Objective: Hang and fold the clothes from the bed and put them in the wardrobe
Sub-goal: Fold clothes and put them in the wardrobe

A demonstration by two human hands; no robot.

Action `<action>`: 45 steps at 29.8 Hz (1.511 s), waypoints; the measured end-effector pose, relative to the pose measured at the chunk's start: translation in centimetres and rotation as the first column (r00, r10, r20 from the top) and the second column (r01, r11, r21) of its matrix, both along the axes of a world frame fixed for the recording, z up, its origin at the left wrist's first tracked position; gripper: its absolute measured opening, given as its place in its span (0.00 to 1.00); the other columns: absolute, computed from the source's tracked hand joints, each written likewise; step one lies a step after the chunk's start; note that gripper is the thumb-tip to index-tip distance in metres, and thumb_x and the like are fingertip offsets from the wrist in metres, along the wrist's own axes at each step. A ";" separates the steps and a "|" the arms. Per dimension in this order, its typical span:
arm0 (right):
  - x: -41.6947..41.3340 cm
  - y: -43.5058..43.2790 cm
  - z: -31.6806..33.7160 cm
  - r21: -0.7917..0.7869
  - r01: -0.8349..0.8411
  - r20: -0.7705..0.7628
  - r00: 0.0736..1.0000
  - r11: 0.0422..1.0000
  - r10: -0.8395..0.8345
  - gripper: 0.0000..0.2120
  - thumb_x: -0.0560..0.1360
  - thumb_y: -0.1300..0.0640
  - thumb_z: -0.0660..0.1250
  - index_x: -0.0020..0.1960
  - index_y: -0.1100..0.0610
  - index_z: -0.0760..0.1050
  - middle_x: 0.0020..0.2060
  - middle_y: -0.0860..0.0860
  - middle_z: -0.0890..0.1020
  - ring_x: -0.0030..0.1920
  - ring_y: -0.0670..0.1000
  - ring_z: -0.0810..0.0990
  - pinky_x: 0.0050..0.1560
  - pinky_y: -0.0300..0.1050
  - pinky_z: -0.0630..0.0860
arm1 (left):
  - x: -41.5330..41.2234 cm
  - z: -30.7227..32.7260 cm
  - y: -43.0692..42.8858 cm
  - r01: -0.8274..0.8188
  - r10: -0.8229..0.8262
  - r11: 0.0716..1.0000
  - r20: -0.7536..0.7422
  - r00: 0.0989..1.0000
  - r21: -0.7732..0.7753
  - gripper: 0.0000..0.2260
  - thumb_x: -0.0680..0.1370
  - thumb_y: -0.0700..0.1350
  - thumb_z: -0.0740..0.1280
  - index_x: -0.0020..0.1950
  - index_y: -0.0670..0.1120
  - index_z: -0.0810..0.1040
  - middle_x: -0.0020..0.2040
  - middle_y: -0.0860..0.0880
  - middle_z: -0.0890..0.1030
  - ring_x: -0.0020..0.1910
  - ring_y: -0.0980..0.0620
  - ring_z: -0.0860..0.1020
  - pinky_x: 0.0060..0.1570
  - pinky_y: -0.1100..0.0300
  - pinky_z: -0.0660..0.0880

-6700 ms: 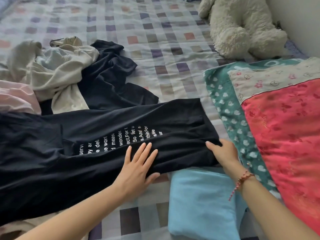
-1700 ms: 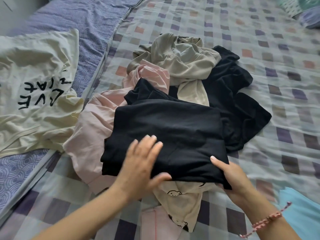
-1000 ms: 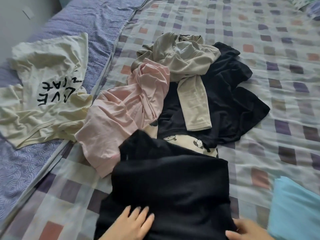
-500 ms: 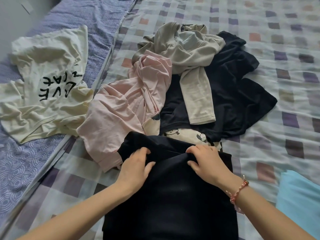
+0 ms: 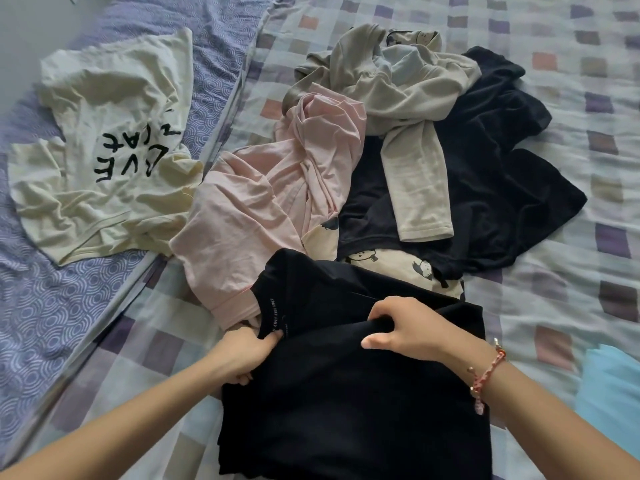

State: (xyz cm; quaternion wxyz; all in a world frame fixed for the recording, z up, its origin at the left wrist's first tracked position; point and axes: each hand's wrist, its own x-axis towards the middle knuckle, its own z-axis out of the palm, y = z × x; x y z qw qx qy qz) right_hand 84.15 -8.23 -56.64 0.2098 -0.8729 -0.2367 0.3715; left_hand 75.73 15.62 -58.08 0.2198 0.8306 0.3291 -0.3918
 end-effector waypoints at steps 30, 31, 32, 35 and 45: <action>-6.8 -8.3 -2.4 -0.056 0.971 -0.212 0.217 0.233 -0.953 0.29 0.70 0.52 0.74 0.64 0.61 0.65 0.54 0.56 0.76 0.51 0.55 0.77 0.50 0.50 0.74 | 1.4 -2.0 -7.6 0.595 -0.407 0.699 0.905 -0.127 0.397 0.10 0.74 0.35 0.61 0.49 0.40 0.80 0.45 0.45 0.80 0.39 0.49 0.77 0.37 0.56 0.75; -7.5 -8.8 -2.2 -0.105 0.965 -0.283 0.203 0.240 -0.938 0.25 0.70 0.52 0.74 0.59 0.62 0.69 0.51 0.55 0.79 0.48 0.53 0.79 0.45 0.47 0.75 | 0.2 -2.3 -9.3 0.649 -0.364 0.703 0.931 -0.025 0.292 0.11 0.74 0.36 0.60 0.50 0.40 0.80 0.44 0.46 0.80 0.39 0.49 0.78 0.35 0.56 0.76; -8.1 -8.9 -2.0 -0.131 0.948 -0.358 0.227 0.289 -0.906 0.18 0.70 0.53 0.74 0.54 0.61 0.73 0.47 0.53 0.82 0.45 0.51 0.81 0.40 0.42 0.75 | -1.0 -2.6 -10.9 0.672 -0.346 0.719 0.930 0.126 0.177 0.12 0.75 0.39 0.59 0.53 0.41 0.79 0.46 0.47 0.80 0.41 0.50 0.79 0.36 0.56 0.77; -10.1 -9.1 -1.7 -0.056 0.873 -0.452 0.410 0.484 -0.792 0.13 0.69 0.60 0.74 0.51 0.52 0.78 0.46 0.47 0.84 0.44 0.44 0.83 0.38 0.33 0.76 | -3.5 -1.8 -15.8 0.513 -0.250 0.843 0.727 0.639 -0.162 0.26 0.78 0.59 0.50 0.67 0.46 0.72 0.62 0.52 0.74 0.59 0.53 0.73 0.57 0.55 0.74; -12.2 -7.3 2.5 0.305 0.755 -0.245 0.651 0.580 -0.719 0.19 0.76 0.62 0.63 0.67 0.55 0.69 0.57 0.49 0.80 0.50 0.41 0.81 0.55 0.41 0.78 | -1.7 4.8 -21.9 0.002 0.137 0.760 0.162 0.977 -0.650 0.46 0.72 0.63 0.66 0.77 0.50 0.39 0.77 0.43 0.41 0.76 0.50 0.42 0.74 0.51 0.49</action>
